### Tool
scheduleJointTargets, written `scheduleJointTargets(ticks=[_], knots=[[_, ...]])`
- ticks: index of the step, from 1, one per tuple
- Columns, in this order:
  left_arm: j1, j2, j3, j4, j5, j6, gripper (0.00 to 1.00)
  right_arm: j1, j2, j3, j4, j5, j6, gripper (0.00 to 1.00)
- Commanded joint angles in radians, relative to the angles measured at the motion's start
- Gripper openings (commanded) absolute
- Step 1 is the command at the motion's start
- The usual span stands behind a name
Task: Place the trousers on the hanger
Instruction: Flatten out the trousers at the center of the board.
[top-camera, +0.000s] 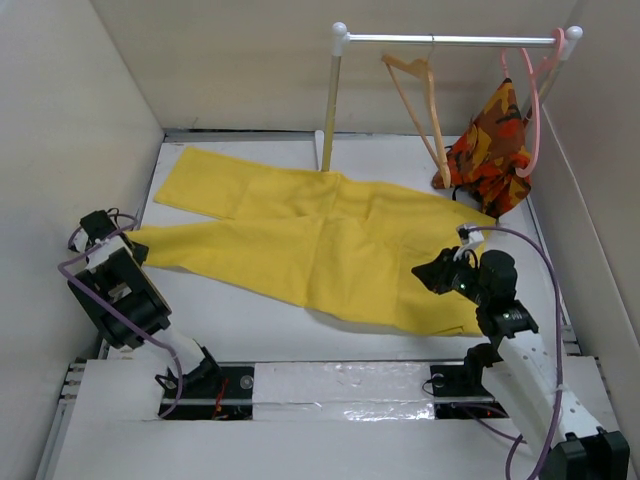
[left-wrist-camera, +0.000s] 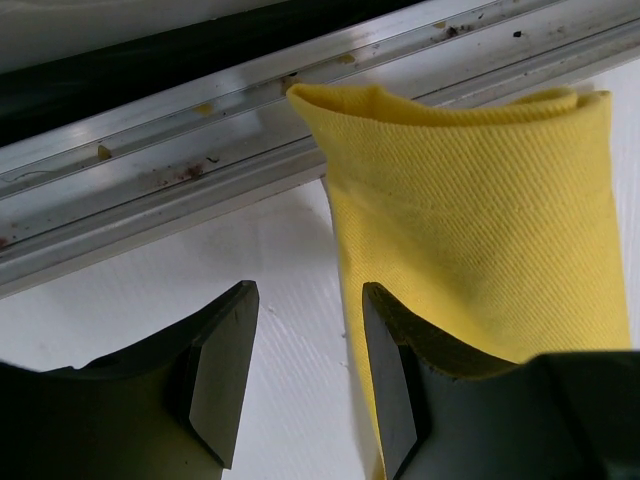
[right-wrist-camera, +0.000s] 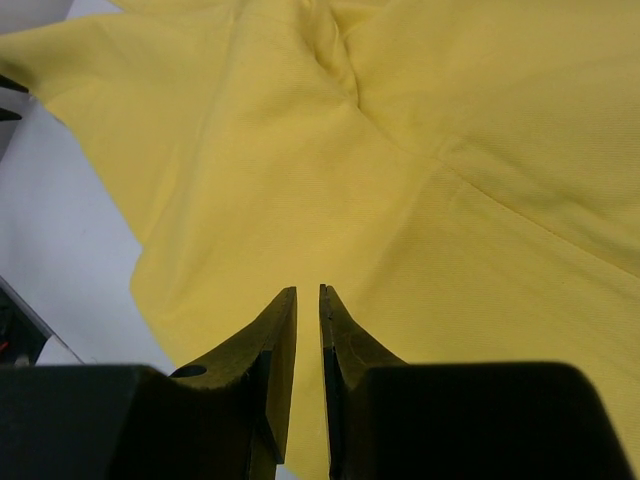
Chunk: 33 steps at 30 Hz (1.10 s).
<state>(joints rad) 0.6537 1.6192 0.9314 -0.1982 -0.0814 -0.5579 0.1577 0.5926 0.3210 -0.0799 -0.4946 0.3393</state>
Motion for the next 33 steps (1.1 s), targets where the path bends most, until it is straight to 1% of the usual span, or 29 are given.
scheduleJointTargets(ticks=[1, 6, 10, 13, 15, 17, 20, 21, 22, 23, 24, 26, 29, 32, 33], knots=[[0.001, 0.022, 0.049, 0.026, 0.012, 0.004, 0.43, 0.028, 0.001, 0.043, 0.028, 0.045, 0.010, 0.21], [0.001, 0.050, 0.060, 0.040, 0.014, 0.013, 0.42, 0.060, -0.005, 0.038, 0.028, 0.073, 0.027, 0.21], [-0.008, 0.074, 0.072, 0.048, 0.022, 0.015, 0.37, 0.091, -0.010, 0.036, 0.031, 0.096, 0.038, 0.22], [-0.019, 0.099, 0.087, 0.049, 0.029, 0.015, 0.31, 0.100, -0.013, 0.038, 0.022, 0.108, 0.040, 0.21], [-0.029, 0.113, 0.096, 0.049, 0.031, 0.018, 0.24, 0.100, -0.020, 0.041, 0.017, 0.111, 0.040, 0.22], [-0.029, 0.117, 0.102, 0.049, 0.037, 0.021, 0.20, 0.100, -0.025, 0.044, 0.005, 0.116, 0.040, 0.21], [-0.029, 0.123, 0.115, 0.049, 0.040, 0.030, 0.15, 0.100, -0.039, 0.050, -0.014, 0.126, 0.035, 0.22], [-0.029, 0.123, 0.116, 0.049, 0.046, 0.035, 0.11, 0.100, -0.045, 0.053, -0.020, 0.128, 0.030, 0.21], [-0.029, 0.125, 0.116, 0.052, 0.052, 0.036, 0.11, 0.100, -0.048, 0.053, -0.026, 0.131, 0.029, 0.22], [-0.029, 0.125, 0.119, 0.052, 0.057, 0.039, 0.01, 0.100, -0.053, 0.052, -0.038, 0.145, 0.027, 0.21], [-0.029, 0.122, 0.121, 0.051, 0.063, 0.038, 0.00, 0.100, -0.056, 0.050, -0.047, 0.154, 0.020, 0.22], [-0.029, 0.105, 0.121, 0.049, 0.077, 0.038, 0.00, 0.100, -0.065, 0.053, -0.092, 0.192, 0.009, 0.21], [-0.074, 0.032, 0.119, 0.057, 0.098, 0.032, 0.00, 0.100, -0.076, 0.062, -0.161, 0.229, -0.016, 0.22], [-0.140, -0.057, 0.119, 0.065, 0.088, 0.010, 0.00, 0.111, -0.082, 0.064, -0.197, 0.183, -0.003, 0.23], [-0.158, -0.076, 0.124, 0.066, 0.051, -0.003, 0.00, 0.133, -0.080, 0.066, -0.207, 0.171, -0.003, 0.23]])
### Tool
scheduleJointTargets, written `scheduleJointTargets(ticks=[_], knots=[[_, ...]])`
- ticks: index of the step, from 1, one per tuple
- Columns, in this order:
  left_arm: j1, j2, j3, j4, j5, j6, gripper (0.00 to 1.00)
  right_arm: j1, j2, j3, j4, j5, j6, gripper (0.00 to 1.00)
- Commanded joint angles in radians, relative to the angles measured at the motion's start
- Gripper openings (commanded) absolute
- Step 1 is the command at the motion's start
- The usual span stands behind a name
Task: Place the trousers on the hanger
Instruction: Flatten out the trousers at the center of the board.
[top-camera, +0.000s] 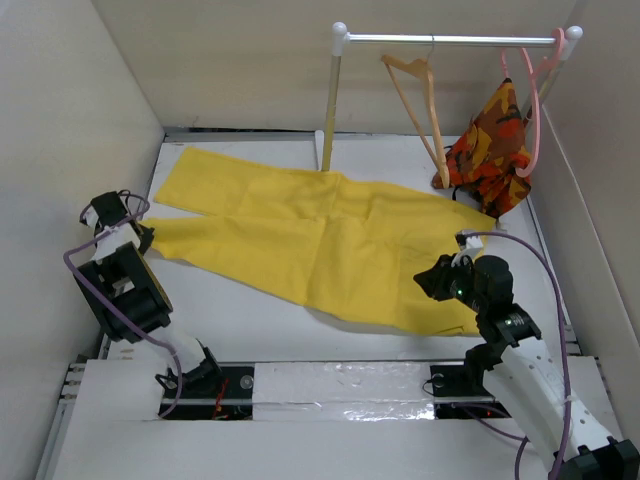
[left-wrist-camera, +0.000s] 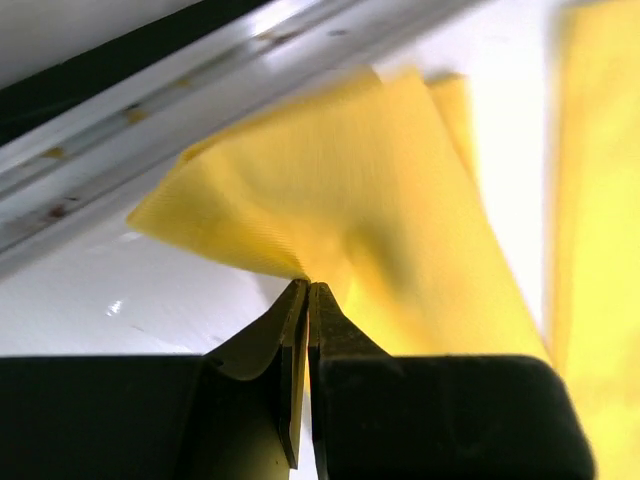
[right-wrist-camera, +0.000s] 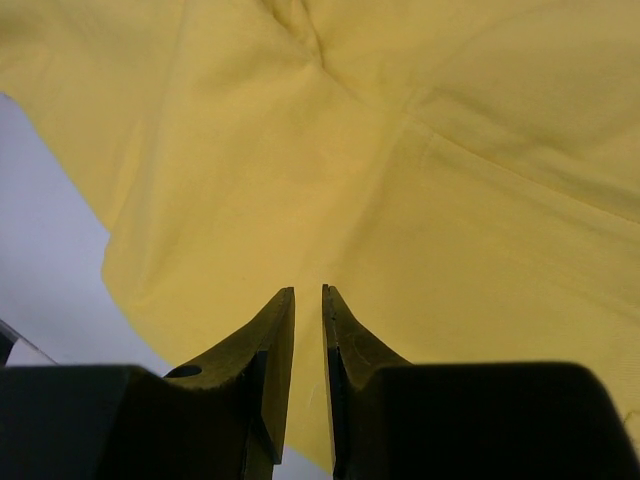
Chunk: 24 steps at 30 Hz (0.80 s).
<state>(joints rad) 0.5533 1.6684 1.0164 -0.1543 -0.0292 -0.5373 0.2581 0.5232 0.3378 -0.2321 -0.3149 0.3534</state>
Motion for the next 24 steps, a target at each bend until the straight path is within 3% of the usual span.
scheduleJointTargets(ticks=[1, 8, 11, 13, 15, 18, 23, 24], knots=[[-0.076, -0.162, 0.048, 0.018, -0.033, -0.029, 0.00, 0.044, -0.008, 0.049, -0.055, -0.029, -0.022, 0.23], [-0.116, -0.225, 0.198, -0.102, -0.138, -0.102, 0.00, 0.219, 0.072, 0.141, -0.209, 0.010, -0.034, 0.24], [-0.096, -0.266, 0.232, -0.130, -0.127, -0.141, 0.00, 0.299, 0.037, 0.178, -0.288, 0.160, 0.057, 0.25], [-0.096, -0.321, 0.226, -0.111, -0.104, -0.156, 0.00, 0.310, -0.020, 0.172, -0.297, 0.337, 0.113, 0.33], [-0.096, -0.378, 0.217, -0.108, -0.094, -0.176, 0.00, 0.310, -0.052, 0.167, -0.346, 0.496, 0.186, 0.53], [-0.131, -0.470, 0.156, -0.062, -0.063, -0.225, 0.00, 0.284, -0.089, 0.168, -0.406, 0.658, 0.309, 0.72], [-0.236, -0.590, 0.019, 0.079, -0.044, -0.280, 0.00, 0.224, -0.005, 0.224, -0.495, 0.706, 0.438, 0.64], [-0.249, -0.613, -0.011, 0.090, -0.038, -0.285, 0.00, 0.201, 0.051, 0.245, -0.507, 0.736, 0.456, 0.46]])
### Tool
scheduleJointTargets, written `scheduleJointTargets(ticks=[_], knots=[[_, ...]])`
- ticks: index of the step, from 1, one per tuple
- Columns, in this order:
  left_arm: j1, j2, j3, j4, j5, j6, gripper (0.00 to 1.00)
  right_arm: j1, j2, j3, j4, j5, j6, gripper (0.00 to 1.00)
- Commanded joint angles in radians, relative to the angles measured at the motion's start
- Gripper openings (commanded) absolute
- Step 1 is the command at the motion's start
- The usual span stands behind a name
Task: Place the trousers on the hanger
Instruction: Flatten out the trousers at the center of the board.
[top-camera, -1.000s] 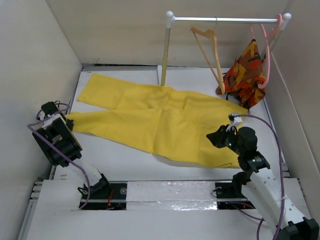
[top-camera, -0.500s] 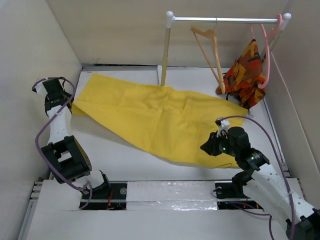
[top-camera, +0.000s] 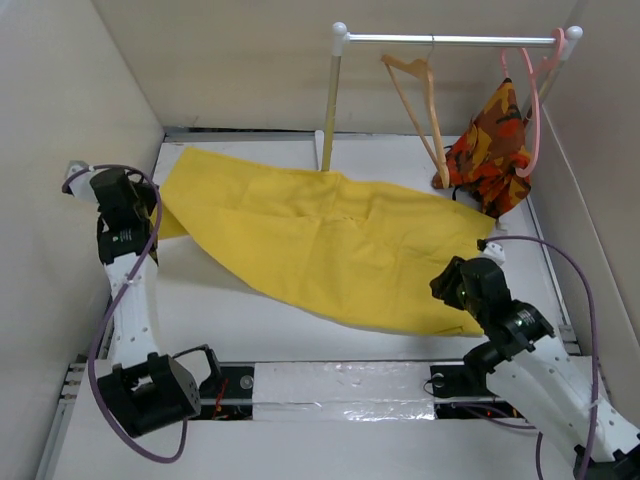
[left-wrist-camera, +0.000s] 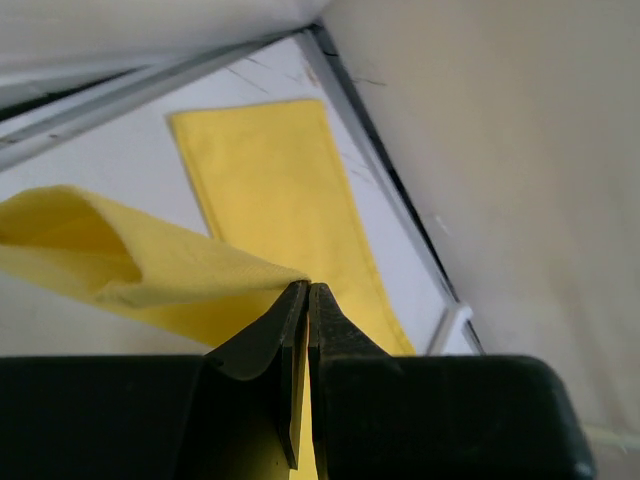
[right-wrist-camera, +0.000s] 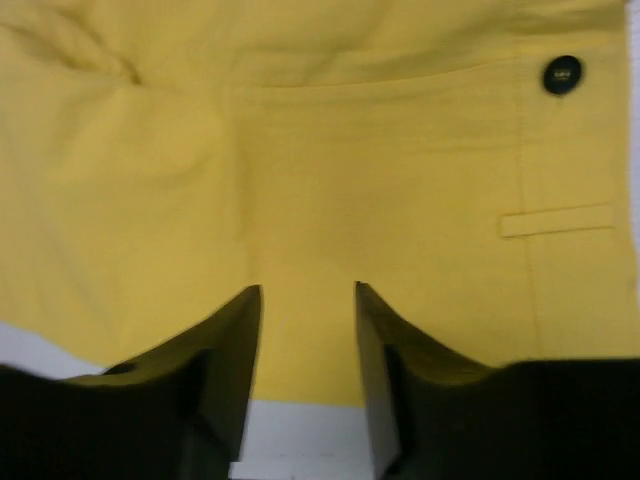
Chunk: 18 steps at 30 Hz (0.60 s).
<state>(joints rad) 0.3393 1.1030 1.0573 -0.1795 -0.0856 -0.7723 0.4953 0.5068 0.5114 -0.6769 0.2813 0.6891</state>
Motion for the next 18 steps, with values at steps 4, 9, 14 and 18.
scheduleJointTargets(ticks=[4, 9, 14, 18], knots=[[-0.101, -0.097, -0.121, 0.173, 0.043, -0.065, 0.00, -0.098, 0.223, 0.072, -0.067, 0.167, 0.280, 0.15], [-0.123, -0.137, -0.174, 0.228, 0.116, -0.094, 0.00, -0.269, 0.357, -0.014, 0.063, 0.084, 0.326, 0.31], [-0.134, -0.228, -0.194, 0.229, 0.139, -0.113, 0.00, -0.377, 0.485, -0.027, 0.236, -0.010, 0.280, 0.33], [-0.134, -0.333, -0.265, 0.245, 0.135, -0.098, 0.00, -0.414, 0.648, 0.028, 0.303, -0.056, 0.250, 0.33]])
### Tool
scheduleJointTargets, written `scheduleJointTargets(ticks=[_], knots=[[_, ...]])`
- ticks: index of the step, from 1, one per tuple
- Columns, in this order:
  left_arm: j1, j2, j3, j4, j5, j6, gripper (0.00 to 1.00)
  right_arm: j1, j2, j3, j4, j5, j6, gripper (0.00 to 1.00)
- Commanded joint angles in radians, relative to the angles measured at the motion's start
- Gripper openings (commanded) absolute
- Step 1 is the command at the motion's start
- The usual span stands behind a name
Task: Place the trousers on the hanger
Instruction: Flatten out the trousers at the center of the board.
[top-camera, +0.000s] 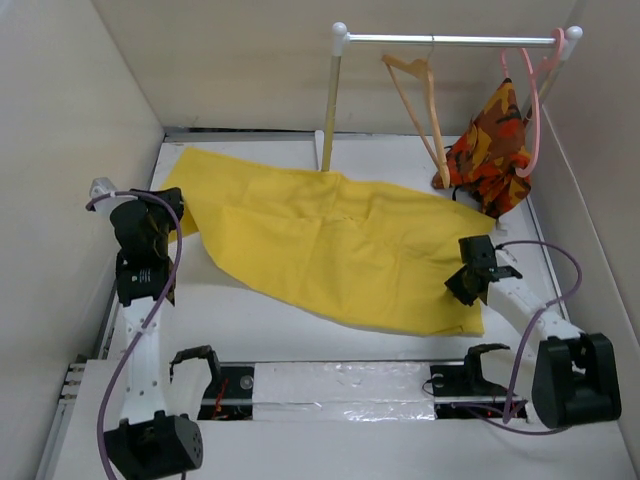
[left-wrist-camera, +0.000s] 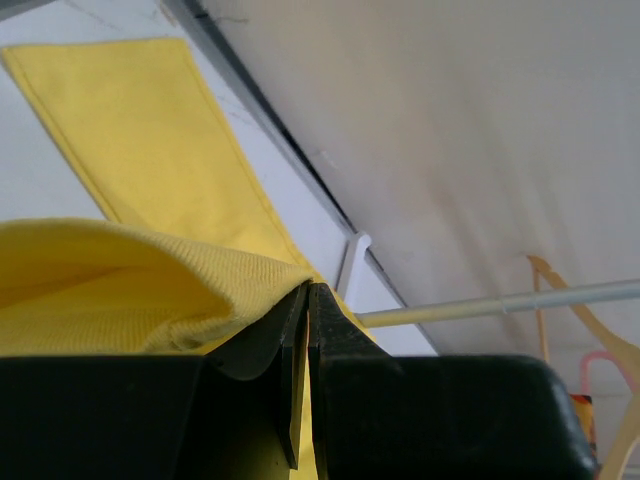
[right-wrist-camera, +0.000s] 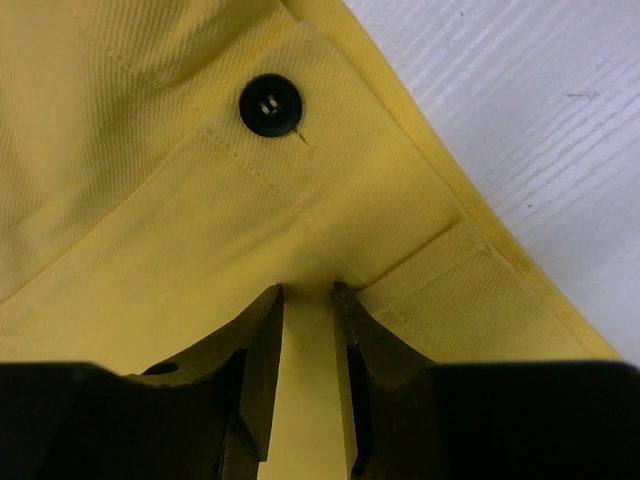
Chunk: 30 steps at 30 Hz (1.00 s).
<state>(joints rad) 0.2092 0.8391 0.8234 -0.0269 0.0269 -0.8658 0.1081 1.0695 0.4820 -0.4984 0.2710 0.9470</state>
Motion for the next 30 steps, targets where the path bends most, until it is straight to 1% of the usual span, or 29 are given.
scheduleJointTargets(ticks=[1, 3, 5, 6, 9, 10, 12, 15, 16, 17, 18, 19, 20, 21, 23, 24, 25, 26, 27, 28, 30], knots=[[-0.004, -0.105, -0.050, 0.093, 0.018, -0.002, 0.00, -0.027, 0.116, 0.075, 0.153, -0.049, -0.040, 0.33], [-0.004, -0.156, -0.105, 0.105, 0.033, 0.005, 0.00, -0.051, 0.200, 0.119, 0.179, -0.081, -0.072, 0.34], [-0.004, -0.193, -0.142, 0.110, 0.036, 0.010, 0.00, -0.090, 0.251, 0.145, 0.231, -0.114, -0.131, 0.34], [-0.004, -0.210, -0.185, 0.116, 0.041, 0.010, 0.00, -0.100, 0.298, 0.159, 0.247, -0.137, -0.154, 0.33], [-0.004, -0.279, -0.249, 0.140, 0.065, 0.013, 0.00, -0.136, 0.365, 0.227, 0.323, -0.199, -0.264, 0.33], [-0.004, -0.302, -0.259, 0.134, 0.064, 0.017, 0.00, -0.136, 0.407, 0.253, 0.322, -0.213, -0.319, 0.33], [-0.004, -0.322, -0.271, 0.125, 0.061, 0.036, 0.00, -0.146, 0.423, 0.332, 0.275, -0.196, -0.372, 0.35], [-0.004, -0.353, -0.279, 0.125, 0.071, 0.021, 0.00, -0.159, 0.328, 0.343, 0.244, -0.188, -0.418, 0.42], [-0.004, -0.362, -0.280, 0.140, 0.088, 0.010, 0.00, -0.159, 0.289, 0.333, 0.236, -0.191, -0.412, 0.51], [-0.004, -0.362, -0.280, 0.148, 0.100, 0.002, 0.00, -0.175, 0.205, 0.316, 0.215, -0.191, -0.404, 0.56], [-0.004, -0.359, -0.276, 0.153, 0.110, -0.013, 0.00, -0.198, 0.166, 0.281, 0.196, -0.182, -0.395, 0.60], [-0.004, -0.350, -0.271, 0.157, 0.128, -0.019, 0.00, -0.208, 0.127, 0.259, 0.172, -0.167, -0.370, 0.61], [-0.004, -0.347, -0.268, 0.160, 0.136, -0.025, 0.00, -0.208, 0.047, 0.235, 0.125, -0.152, -0.357, 0.61], [-0.004, -0.345, -0.265, 0.165, 0.142, -0.032, 0.00, -0.222, 0.005, 0.172, 0.104, -0.112, -0.340, 0.61], [-0.016, -0.348, -0.265, 0.182, 0.159, -0.048, 0.00, -0.235, -0.075, 0.100, 0.063, -0.087, -0.280, 0.58], [-0.016, -0.348, -0.265, 0.186, 0.160, -0.056, 0.00, -0.252, -0.148, 0.066, 0.052, -0.084, -0.265, 0.57], [-0.033, -0.344, -0.260, 0.193, 0.165, -0.065, 0.00, -0.261, -0.181, 0.022, 0.034, -0.084, -0.237, 0.56], [-0.033, -0.342, -0.256, 0.190, 0.163, -0.065, 0.00, -0.262, -0.210, 0.009, -0.017, -0.078, -0.223, 0.56], [-0.062, -0.342, -0.247, 0.186, 0.159, -0.064, 0.00, -0.262, -0.233, -0.002, -0.041, -0.066, -0.205, 0.55], [-0.071, -0.344, -0.244, 0.188, 0.144, -0.064, 0.00, -0.262, -0.261, -0.019, -0.058, -0.052, -0.186, 0.60], [-0.086, -0.342, -0.227, 0.177, 0.128, -0.053, 0.00, -0.271, -0.263, -0.016, -0.087, -0.070, -0.148, 0.59]])
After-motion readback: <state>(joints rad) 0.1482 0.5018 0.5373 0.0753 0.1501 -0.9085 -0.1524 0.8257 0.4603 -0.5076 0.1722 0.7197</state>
